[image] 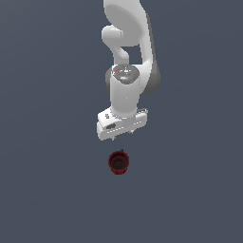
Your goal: Pick up the object and move it to a goal position.
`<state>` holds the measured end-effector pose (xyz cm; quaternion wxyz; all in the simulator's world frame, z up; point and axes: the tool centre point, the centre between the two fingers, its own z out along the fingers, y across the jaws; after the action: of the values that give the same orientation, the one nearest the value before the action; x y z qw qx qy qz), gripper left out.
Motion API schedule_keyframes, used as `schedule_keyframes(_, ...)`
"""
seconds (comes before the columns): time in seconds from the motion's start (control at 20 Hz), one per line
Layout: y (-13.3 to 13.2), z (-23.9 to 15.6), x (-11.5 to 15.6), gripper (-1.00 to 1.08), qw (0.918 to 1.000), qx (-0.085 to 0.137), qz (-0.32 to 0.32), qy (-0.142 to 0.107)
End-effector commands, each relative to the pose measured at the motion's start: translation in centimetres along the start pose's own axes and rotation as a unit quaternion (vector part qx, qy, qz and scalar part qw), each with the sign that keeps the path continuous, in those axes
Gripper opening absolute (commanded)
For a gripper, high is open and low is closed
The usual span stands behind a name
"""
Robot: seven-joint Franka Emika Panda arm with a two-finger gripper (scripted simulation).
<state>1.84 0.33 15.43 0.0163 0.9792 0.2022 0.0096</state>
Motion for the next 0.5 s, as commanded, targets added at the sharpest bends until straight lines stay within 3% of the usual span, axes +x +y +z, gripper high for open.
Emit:
schedule_keyframes(0.0,0.2,0.4,0.3,0.68,0.9994,-0.001,-0.035,0.002)
schedule_keyframes(0.45,0.7,2.0,1.3,0.68,0.9874,-0.003,-0.158,0.01)
